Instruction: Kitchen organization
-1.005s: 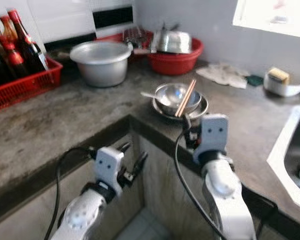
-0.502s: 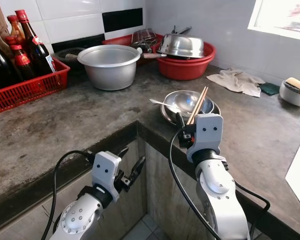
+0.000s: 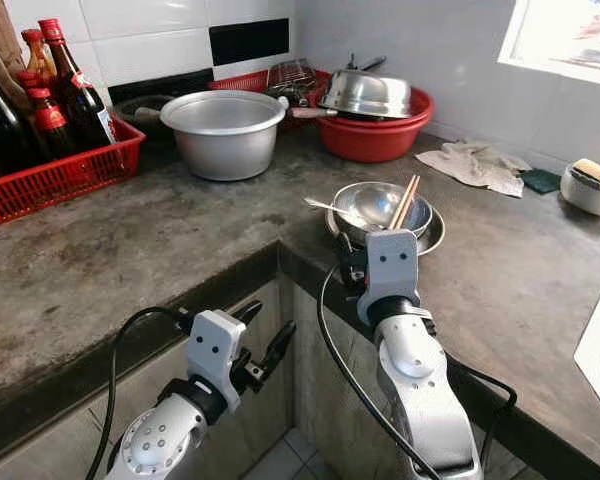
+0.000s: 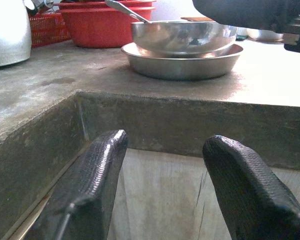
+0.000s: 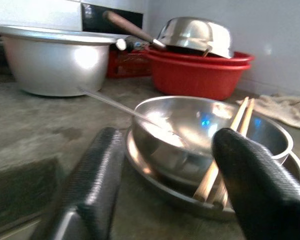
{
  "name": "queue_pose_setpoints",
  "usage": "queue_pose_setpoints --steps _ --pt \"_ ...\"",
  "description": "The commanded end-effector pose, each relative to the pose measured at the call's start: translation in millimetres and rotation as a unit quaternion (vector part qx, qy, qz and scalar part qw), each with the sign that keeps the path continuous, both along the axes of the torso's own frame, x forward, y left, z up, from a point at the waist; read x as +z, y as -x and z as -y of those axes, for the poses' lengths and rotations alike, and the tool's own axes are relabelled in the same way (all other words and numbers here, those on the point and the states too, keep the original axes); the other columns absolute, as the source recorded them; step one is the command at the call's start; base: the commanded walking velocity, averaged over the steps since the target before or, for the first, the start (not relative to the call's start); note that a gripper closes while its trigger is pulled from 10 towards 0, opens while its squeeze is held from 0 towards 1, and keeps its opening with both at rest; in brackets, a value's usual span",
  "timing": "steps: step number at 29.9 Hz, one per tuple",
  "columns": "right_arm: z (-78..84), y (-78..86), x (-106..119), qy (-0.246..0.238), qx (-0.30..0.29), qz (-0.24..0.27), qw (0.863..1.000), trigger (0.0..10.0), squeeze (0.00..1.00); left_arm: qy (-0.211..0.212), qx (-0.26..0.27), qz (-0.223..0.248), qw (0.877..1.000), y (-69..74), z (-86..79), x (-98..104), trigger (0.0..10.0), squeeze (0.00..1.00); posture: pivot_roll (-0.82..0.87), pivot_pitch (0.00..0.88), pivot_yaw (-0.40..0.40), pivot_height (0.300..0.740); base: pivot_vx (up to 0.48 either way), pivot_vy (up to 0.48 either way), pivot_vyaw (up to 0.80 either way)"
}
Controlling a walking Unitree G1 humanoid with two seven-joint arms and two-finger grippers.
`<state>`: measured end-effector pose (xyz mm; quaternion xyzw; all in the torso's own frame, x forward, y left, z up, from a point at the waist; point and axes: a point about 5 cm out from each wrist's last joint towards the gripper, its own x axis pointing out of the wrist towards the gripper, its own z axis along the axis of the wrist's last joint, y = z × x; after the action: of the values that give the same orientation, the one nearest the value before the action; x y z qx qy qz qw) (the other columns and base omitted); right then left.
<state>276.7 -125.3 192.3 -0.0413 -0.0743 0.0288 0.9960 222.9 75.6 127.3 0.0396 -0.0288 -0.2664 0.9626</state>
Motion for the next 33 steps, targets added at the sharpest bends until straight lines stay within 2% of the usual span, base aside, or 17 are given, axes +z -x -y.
queue_pose_setpoints --steps 1,8,9,10,14,17,20,33 --pt "0.8 -2.2 6.7 0.0 -0.008 0.019 1.0 10.0 1.0 0.004 -0.004 -0.002 1.0 2.0 1.9 -0.9 10.0 0.0 0.08 0.007 -0.063 0.74 0.0 0.0 0.0" --pt "2.5 -2.4 10.6 0.005 -0.023 0.032 0.999 10.0 1.0 0.003 -0.005 -0.004 1.0 2.1 2.3 -1.4 10.0 0.0 0.08 0.013 -0.066 0.74 0.0 0.0 0.0" --pt "3.6 -3.1 7.8 0.013 -0.031 0.026 0.999 10.0 0.59 0.004 -0.006 -0.004 1.0 2.0 2.3 -1.5 10.0 0.0 0.08 0.013 -0.066 0.74 0.0 0.0 0.0" --pt "6.6 -5.4 -3.7 0.019 -0.054 0.0 0.998 10.0 0.0 0.006 -0.008 -0.003 1.0 1.9 3.2 -0.6 10.0 0.0 0.08 0.018 -0.066 0.74 0.0 0.0 0.0" --pt "8.7 -6.9 -14.0 0.012 -0.078 -0.023 0.997 10.0 0.0 0.009 -0.013 0.0 1.0 2.5 4.7 0.6 10.0 0.0 0.09 0.021 -0.071 0.74 0.0 0.0 0.0" --pt "8.6 -7.0 -15.0 0.008 -0.082 -0.026 0.996 10.0 0.0 0.008 -0.014 0.0 1.0 2.7 4.8 0.6 10.0 0.0 0.09 0.021 -0.071 0.74 0.0 0.0 0.0" --pt "1.7 -10.0 -12.8 -0.009 -0.09 -0.025 0.996 10.0 0.0 0.009 -0.015 0.0 1.0 3.2 4.5 0.7 10.0 0.0 0.09 0.024 -0.069 0.74 0.0 0.0 0.0" --pt "3.5 -13.6 -12.6 -0.03 -0.114 -0.03 0.993 10.0 0.0 0.008 -0.016 0.0 1.0 3.5 5.4 0.8 10.0 0.0 0.08 0.025 -0.069 0.74 0.0 0.0 0.0"
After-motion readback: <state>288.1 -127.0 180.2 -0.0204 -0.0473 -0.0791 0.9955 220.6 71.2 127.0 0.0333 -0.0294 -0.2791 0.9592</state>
